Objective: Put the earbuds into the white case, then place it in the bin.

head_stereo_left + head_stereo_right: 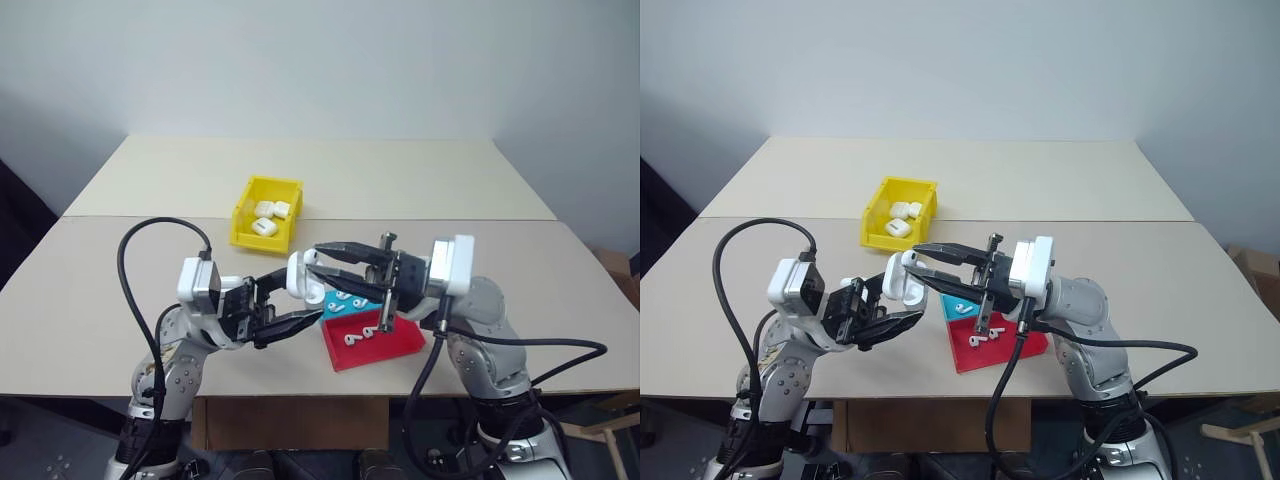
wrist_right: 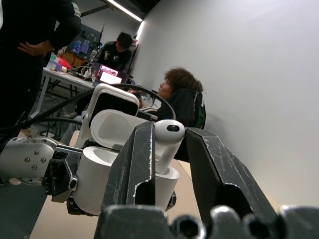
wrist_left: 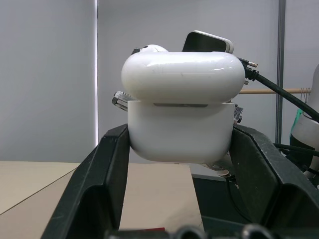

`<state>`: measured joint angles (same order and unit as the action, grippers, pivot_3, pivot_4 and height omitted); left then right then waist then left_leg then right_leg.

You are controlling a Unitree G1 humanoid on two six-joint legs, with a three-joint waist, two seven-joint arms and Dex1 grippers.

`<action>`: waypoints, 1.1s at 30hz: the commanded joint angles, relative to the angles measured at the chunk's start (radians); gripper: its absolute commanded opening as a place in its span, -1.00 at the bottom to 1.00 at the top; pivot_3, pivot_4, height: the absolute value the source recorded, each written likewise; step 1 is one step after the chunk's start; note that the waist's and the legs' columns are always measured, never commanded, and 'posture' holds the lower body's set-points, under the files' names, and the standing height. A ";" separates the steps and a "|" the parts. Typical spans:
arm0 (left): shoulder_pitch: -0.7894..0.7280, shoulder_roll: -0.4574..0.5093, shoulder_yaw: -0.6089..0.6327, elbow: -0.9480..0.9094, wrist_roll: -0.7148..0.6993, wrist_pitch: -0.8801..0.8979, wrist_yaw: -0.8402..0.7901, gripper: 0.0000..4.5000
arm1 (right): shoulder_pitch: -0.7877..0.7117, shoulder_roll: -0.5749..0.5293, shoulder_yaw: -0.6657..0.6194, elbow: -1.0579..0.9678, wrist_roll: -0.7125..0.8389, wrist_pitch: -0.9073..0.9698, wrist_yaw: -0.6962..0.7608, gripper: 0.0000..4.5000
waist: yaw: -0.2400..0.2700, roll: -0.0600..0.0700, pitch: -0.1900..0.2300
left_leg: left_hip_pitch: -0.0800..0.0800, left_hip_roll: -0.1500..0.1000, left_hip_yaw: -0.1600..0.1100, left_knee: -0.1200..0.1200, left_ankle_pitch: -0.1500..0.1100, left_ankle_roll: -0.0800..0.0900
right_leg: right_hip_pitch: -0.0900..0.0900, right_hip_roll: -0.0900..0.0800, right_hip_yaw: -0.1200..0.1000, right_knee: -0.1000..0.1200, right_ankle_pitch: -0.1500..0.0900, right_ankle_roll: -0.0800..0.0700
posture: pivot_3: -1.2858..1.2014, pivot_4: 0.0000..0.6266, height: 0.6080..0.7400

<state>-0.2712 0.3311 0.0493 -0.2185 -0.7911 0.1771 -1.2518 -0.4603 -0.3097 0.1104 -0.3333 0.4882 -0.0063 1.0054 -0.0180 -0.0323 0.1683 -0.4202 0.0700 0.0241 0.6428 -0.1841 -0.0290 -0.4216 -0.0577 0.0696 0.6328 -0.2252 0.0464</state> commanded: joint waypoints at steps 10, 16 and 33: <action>-0.013 -0.012 0.004 0.020 0.031 -0.052 -0.024 0.22 | 0.011 -0.041 -0.001 -0.020 -0.020 -0.041 0.002 0.20 | 0.000 0.000 0.000 | 0.000 0.000 0.000 0.000 0.000 0.000 | 0.000 0.000 0.000 0.000 0.000 0.000 | 0.03 -0.52 1.00; 0.038 0.058 0.038 0.071 0.087 -0.135 -0.100 0.22 | -0.074 -0.270 -0.074 -0.062 0.071 0.257 0.011 0.20 | 0.000 0.000 0.000 | 0.000 0.000 0.000 0.000 0.000 0.000 | 0.000 0.000 0.000 0.000 0.000 0.000 | 0.03 -0.52 1.00; 0.267 0.128 0.082 0.032 0.140 -0.286 -0.113 0.22 | -0.578 -0.417 0.368 0.523 -0.455 0.202 0.324 0.20 | -0.008 0.001 0.000 | -0.002 0.000 0.002 -0.001 0.000 0.001 | -0.004 -0.001 0.000 0.000 -0.001 -0.002 | 0.03 -0.52 1.00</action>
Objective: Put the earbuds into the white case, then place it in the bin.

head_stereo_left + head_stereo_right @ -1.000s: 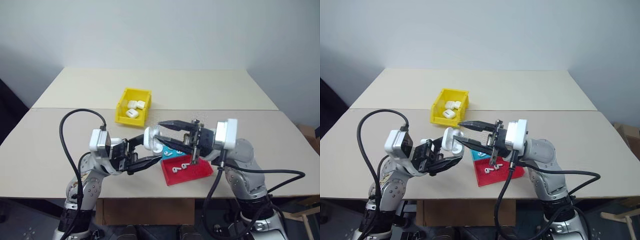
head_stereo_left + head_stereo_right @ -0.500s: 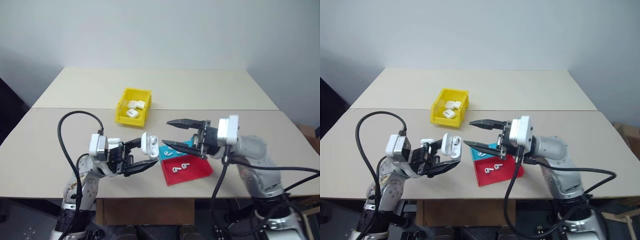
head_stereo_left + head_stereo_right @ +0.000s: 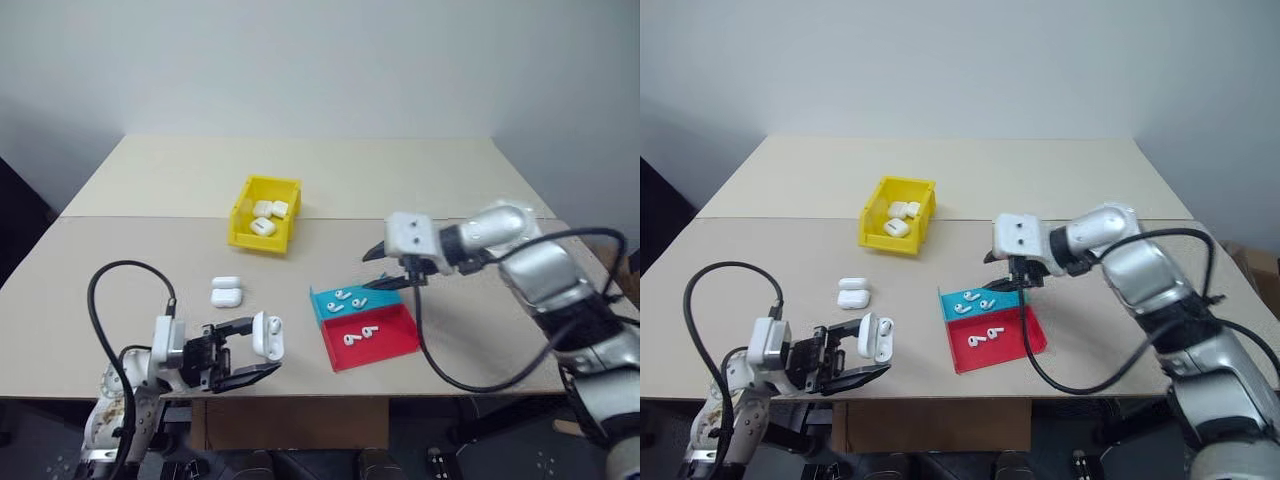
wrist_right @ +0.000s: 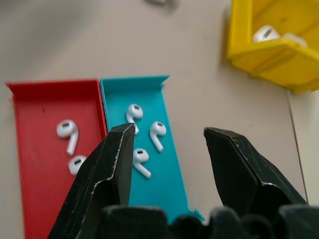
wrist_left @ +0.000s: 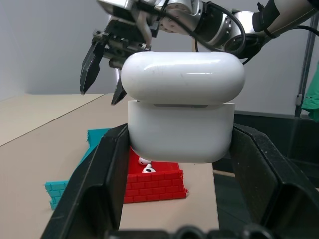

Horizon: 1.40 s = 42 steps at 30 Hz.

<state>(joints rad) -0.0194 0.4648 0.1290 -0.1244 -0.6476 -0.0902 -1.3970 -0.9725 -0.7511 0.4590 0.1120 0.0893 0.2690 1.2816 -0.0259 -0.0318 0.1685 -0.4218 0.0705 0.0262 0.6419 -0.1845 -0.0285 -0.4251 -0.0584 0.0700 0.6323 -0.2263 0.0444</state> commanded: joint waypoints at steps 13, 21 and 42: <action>0.062 -0.017 -0.006 -0.139 -0.003 -0.034 0.108 0.22 | -0.195 0.161 0.051 0.435 -0.221 -0.358 0.125 0.20 | 0.007 0.000 0.000 | 0.000 0.000 0.000 0.000 0.000 0.001 | 0.000 0.000 0.000 0.000 0.000 0.000 | 0.03 -0.52 1.00; 0.064 -0.016 -0.014 -0.158 -0.010 -0.034 0.121 0.22 | -0.224 0.182 0.044 0.494 -0.250 -0.426 0.169 0.20 | 0.006 0.000 0.000 | 0.000 0.000 0.000 0.000 0.000 0.001 | 0.000 0.000 0.000 0.000 0.000 0.000 | 0.03 -0.52 1.00; 0.042 0.028 -0.023 -0.167 -0.032 0.006 0.123 0.22 | -0.259 0.252 0.076 0.608 -0.360 -0.493 0.207 -0.21 | 0.004 0.001 0.000 | 0.000 0.000 0.001 0.000 0.000 0.001 | 0.000 0.000 0.000 0.001 0.001 -0.001 | 0.03 -0.52 1.00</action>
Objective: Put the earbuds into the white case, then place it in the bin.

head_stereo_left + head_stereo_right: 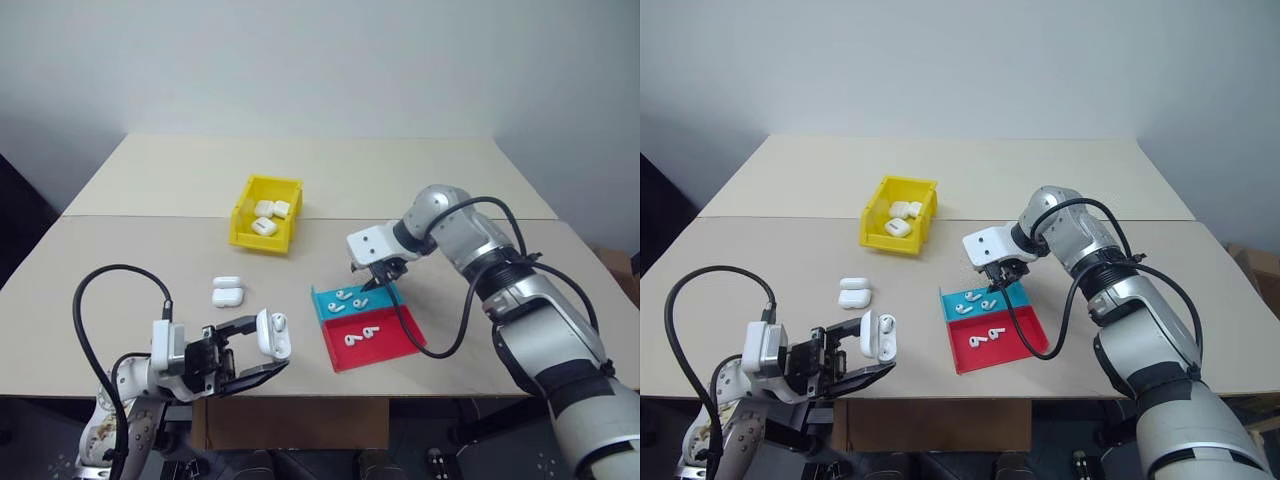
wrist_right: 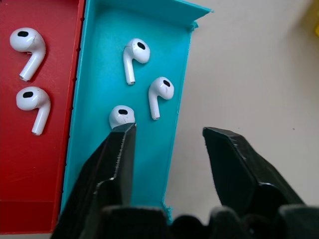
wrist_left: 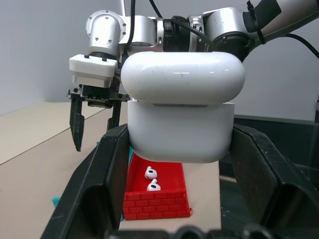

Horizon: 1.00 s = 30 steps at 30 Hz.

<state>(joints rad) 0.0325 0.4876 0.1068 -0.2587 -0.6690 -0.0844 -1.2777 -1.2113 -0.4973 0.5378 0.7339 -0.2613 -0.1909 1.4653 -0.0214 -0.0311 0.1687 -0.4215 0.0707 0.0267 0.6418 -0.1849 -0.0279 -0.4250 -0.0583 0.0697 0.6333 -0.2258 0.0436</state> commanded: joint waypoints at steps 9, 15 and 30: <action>-0.003 0.000 -0.007 -0.031 0.001 -0.009 0.012 0.22 | -0.003 0.012 0.031 -0.003 -0.050 -0.081 0.044 -0.21 | -0.002 0.000 0.000 | 0.000 0.000 0.000 0.000 0.000 0.000 | 0.000 0.000 0.000 0.000 0.000 0.000 | 0.03 -0.52 1.00; 0.006 0.000 -0.012 -0.036 0.007 -0.014 0.024 0.22 | -0.005 0.036 0.045 0.033 -0.076 -0.122 0.036 -0.21 | -0.002 0.000 0.000 | 0.000 0.000 0.000 0.000 0.000 0.000 | 0.000 0.000 0.000 0.000 0.000 0.000 | 0.03 -0.52 1.00; 0.029 -0.006 -0.017 -0.053 0.024 -0.027 0.048 0.22 | -0.002 0.076 0.064 0.099 -0.122 -0.183 0.010 -0.21 | -0.003 0.000 0.000 | 0.001 0.000 0.000 0.000 0.000 0.000 | 0.000 0.000 0.000 0.001 0.000 0.000 | 0.03 -0.52 1.00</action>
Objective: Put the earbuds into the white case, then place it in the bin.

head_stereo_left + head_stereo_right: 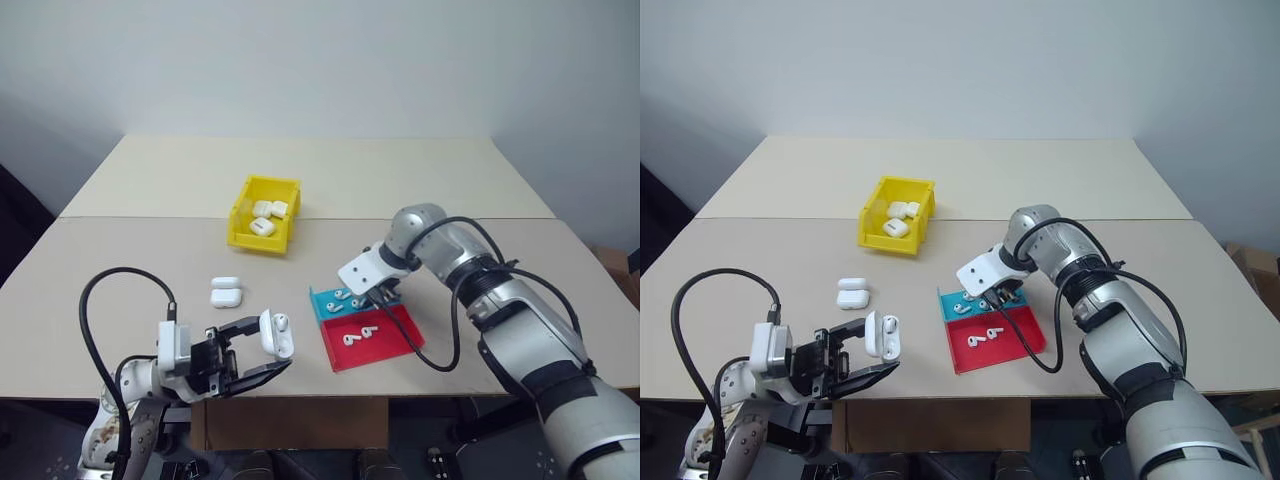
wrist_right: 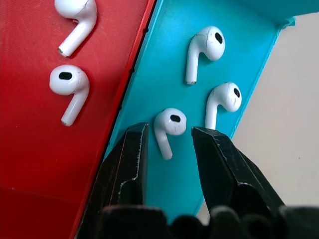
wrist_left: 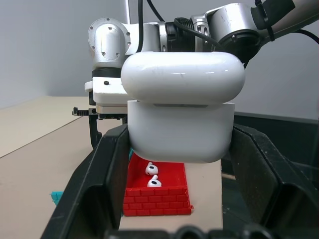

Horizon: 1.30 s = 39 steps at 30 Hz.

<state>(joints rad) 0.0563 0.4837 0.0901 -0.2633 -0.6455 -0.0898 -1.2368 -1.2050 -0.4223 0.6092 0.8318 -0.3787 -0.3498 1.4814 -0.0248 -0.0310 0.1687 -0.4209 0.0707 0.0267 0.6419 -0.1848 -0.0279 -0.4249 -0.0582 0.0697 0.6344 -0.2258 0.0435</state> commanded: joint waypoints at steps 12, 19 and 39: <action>-0.002 -0.003 -0.003 -0.045 0.013 -0.025 0.010 0.22 | -0.007 0.003 -0.002 0.018 -0.032 -0.054 -0.032 -0.21 | -0.001 0.000 0.000 | 0.000 0.000 0.000 0.000 0.000 0.000 | 0.000 0.000 0.000 0.000 0.000 0.000 | 0.03 -0.52 1.00; -0.014 -0.002 -0.006 -0.042 0.015 -0.019 0.014 0.22 | -0.010 0.014 -0.003 0.033 -0.035 -0.063 -0.042 -0.21 | -0.006 0.000 0.000 | 0.001 0.000 0.000 0.000 0.000 0.000 | 0.000 0.000 0.000 0.001 0.000 0.000 | 0.03 -0.52 1.00; -0.010 0.002 -0.009 -0.044 0.026 -0.020 0.022 0.22 | -0.011 0.027 0.005 0.054 -0.049 -0.081 -0.053 -0.44 | -0.016 0.000 0.000 | 0.005 0.000 0.000 0.000 0.000 0.000 | 0.001 0.000 0.000 0.008 -0.003 -0.003 | 0.03 -0.52 1.00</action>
<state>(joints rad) 0.0496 0.4819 0.0806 -0.2713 -0.6186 -0.0905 -1.2192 -1.2052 -0.3973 0.6134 0.8832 -0.4185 -0.4142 1.4308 -0.0405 -0.0310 0.1687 -0.4154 0.0707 0.0266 0.6419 -0.1848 -0.0280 -0.4233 -0.0582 0.0699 0.6432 -0.2291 0.0408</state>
